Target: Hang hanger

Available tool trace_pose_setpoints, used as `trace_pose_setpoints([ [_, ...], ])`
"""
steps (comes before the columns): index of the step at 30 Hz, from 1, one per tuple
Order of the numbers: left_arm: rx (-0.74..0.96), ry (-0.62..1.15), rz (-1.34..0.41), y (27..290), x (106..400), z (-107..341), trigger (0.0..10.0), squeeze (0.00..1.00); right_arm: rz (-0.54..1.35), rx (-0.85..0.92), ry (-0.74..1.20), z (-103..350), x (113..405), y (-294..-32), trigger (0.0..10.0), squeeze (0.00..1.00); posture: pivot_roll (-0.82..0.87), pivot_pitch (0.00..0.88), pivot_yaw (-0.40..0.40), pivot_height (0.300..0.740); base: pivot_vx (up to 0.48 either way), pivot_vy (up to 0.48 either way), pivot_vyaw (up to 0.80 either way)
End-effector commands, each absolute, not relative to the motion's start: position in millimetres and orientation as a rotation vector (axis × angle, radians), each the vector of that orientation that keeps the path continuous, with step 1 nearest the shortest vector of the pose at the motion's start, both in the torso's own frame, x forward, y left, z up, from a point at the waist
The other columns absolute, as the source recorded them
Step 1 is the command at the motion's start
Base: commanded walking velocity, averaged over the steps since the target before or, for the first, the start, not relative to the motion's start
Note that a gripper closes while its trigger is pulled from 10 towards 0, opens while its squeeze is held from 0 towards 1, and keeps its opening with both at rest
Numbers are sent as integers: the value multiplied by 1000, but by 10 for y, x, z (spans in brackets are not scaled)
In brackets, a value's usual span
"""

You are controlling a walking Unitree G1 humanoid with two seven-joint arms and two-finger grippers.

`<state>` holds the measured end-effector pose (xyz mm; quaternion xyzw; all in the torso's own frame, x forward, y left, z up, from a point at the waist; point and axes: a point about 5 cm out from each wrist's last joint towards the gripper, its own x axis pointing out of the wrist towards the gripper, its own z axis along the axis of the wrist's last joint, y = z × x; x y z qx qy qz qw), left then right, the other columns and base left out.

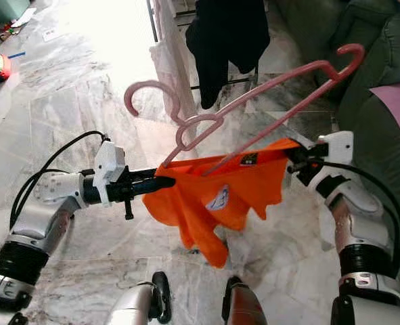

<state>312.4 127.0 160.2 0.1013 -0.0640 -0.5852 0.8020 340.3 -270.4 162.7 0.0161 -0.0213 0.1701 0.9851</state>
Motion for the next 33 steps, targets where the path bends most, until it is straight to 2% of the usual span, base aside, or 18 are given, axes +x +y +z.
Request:
trace_pose_setpoints([
  [1, 244, -134, -1188, 1422, 3097, 1481, 0, 0, 248, 51, -90, 1786, 3391, -2841, 0, 0, -60, 298, 68, 740, 0, 0, 0],
  [7, 303, -153, -1109, 1451, 3038, 1247, 0, 0, 167, 65, -101, 1958, 3446, -2842, 0, 0, -81, 298, 69, 740, 0, 0, 0],
  [13, 363, -141, -1126, 1416, 2944, 1034, 0, 0, 150, 62, -86, 1990, 3477, -2755, 0, 0, -88, 297, 58, 740, 0, 0, 0],
  [22, 427, -87, -1040, 1567, 2890, 804, 0, 0, 109, 61, -92, 2048, 3500, -2761, 0, 0, -95, 295, 54, 740, 0, 0, 0],
  [27, 264, 7, -812, 1714, 3025, 714, 0, 0, 87, 62, -103, 2079, 3504, -2779, 0, 0, -98, 294, 55, 740, 0, 0, 0],
  [33, 240, -7, -780, 1711, 3062, 732, 0, 0, 92, 61, -99, 2061, 3503, -2754, 0, 0, -97, 294, 55, 740, 0, 0, 0],
])
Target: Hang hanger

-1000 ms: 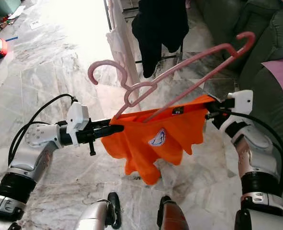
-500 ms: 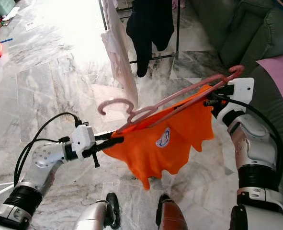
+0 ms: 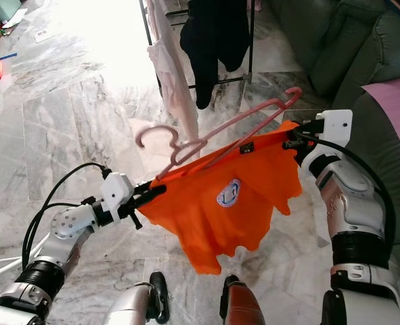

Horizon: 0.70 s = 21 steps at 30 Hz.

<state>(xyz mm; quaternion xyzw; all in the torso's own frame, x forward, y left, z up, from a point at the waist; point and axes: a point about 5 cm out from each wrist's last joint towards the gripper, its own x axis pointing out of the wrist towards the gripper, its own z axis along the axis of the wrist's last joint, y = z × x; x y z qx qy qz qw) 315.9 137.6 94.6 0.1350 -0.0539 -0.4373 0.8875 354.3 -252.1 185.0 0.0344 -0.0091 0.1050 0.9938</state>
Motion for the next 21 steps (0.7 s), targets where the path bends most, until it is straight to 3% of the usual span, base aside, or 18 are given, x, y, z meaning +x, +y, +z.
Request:
trace_pose_setpoints([
  [1, 240, -7, -780, 1711, 3062, 732, 0, 0, 92, 61, -99, 2061, 3503, -2754, 0, 0, -97, 294, 55, 740, 0, 0, 0],
  [12, 399, -44, -1001, 1644, 2842, 659, 0, 0, 73, 39, -88, 2132, 3562, -2805, 0, 0, -100, 300, 64, 740, 0, 0, 0],
  [21, 450, -5, -1013, 1696, 2801, 578, 0, 0, 83, 27, -79, 2173, 3621, -2767, 0, 0, -101, 302, 59, 740, 0, 0, 0],
])
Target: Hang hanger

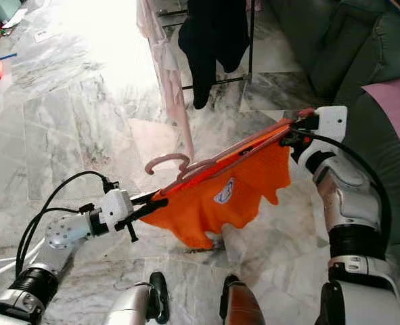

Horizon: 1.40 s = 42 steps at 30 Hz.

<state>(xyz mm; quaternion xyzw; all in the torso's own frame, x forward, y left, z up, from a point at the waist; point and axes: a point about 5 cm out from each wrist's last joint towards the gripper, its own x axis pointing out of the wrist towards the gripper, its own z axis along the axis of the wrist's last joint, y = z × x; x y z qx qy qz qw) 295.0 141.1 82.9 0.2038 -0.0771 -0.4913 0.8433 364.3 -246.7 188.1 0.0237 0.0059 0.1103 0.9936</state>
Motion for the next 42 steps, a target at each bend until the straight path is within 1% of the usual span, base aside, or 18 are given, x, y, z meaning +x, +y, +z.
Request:
trace_pose_setpoints([
  [1, 462, -1, -1020, 1699, 2794, 570, 0, 0, 83, 27, -79, 2178, 3624, -2765, 0, 0, -101, 302, 59, 740, 0, 0, 0],
  [6, 467, 74, -977, 1777, 2801, 489, 0, 0, 90, 21, -93, 2233, 3642, -2753, 0, 0, -102, 301, 58, 740, 0, 0, 0],
  [11, 422, 146, -832, 1893, 2905, 467, 0, 0, 104, 9, -115, 2295, 3646, -2727, 0, 0, -105, 301, 59, 740, 0, 0, 0],
  [20, 430, 178, -799, 1928, 2944, 459, 0, 0, 103, 5, -115, 2296, 3644, -2739, 0, 0, -107, 305, 60, 740, 0, 0, 0],
  [23, 461, 178, -823, 1934, 2936, 462, 0, 0, 104, 0, -115, 2299, 3647, -2734, 0, 0, -109, 308, 62, 740, 0, 0, 0],
  [25, 528, 187, -864, 1943, 2905, 445, 0, 0, 101, -13, -113, 2306, 3655, -2741, 0, 0, -109, 308, 62, 740, 0, 0, 0],
  [27, 538, 192, -867, 1955, 2898, 439, 0, 0, 100, -13, -114, 2311, 3657, -2740, 0, 0, -109, 310, 66, 740, 0, 0, 0],
  [32, 635, 244, -870, 2068, 2847, 383, 0, 0, 87, -41, -131, 2413, 3676, -2756, 0, 0, -110, 311, 67, 740, 0, 0, 0],
  [36, 659, 293, -840, 2161, 2820, 341, 0, 0, 63, -77, -143, 2487, 3685, -2766, 0, 0, -114, 313, 69, 740, 0, 0, 0],
  [38, 689, 343, -810, 2236, 2795, 294, 0, 0, 51, -178, -130, 2502, 3688, -2764, 0, 0, -115, 313, 69, 740, 0, 0, 0],
  [41, 711, 392, -781, 2311, 2770, 253, 0, 0, 38, -234, -115, 2490, 3686, -2778, 0, 0, -116, 312, 70, 740, 0, 0, 0],
  [42, 731, 427, -766, 2365, 2745, 223, 0, 0, 19, -295, -102, 2471, 3675, -2809, 0, 0, -117, 313, 71, 740, 0, 0, 0],
])
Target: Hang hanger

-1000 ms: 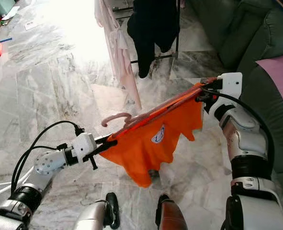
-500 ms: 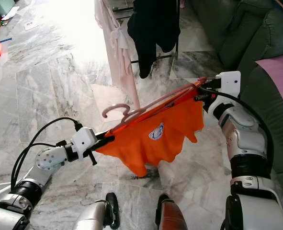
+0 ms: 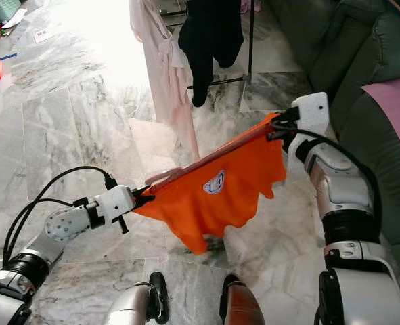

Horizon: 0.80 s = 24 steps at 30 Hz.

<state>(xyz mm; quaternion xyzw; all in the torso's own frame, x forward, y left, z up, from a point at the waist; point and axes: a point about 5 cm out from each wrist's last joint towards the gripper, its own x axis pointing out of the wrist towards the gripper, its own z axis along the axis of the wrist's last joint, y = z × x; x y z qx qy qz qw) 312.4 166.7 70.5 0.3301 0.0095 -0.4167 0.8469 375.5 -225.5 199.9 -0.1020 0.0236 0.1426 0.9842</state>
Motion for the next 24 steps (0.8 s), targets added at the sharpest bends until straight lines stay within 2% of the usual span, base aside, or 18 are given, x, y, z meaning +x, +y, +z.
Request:
trace_pose_setpoints([
  [1, 729, 442, -760, 2383, 2735, 211, 0, 0, 11, -306, -96, 2455, 3669, -2828, 0, 0, -117, 314, 71, 740, 0, 0, 0],
  [10, 644, 508, -624, 2506, 2755, 192, 0, 0, -57, -428, -85, 2288, 3583, -2895, 0, 0, -114, 313, 78, 740, 0, 0, 0],
  [17, 685, 562, -625, 2490, 2751, 140, 0, 0, -157, -515, -133, 2360, 3543, -2994, 0, 0, -116, 308, 82, 740, 0, 0, 0],
  [24, 682, 609, -586, 2531, 2728, 98, 0, 0, -316, -568, -154, 2479, 3458, -3239, 0, 0, -127, 293, 84, 740, 0, 0, 0],
])
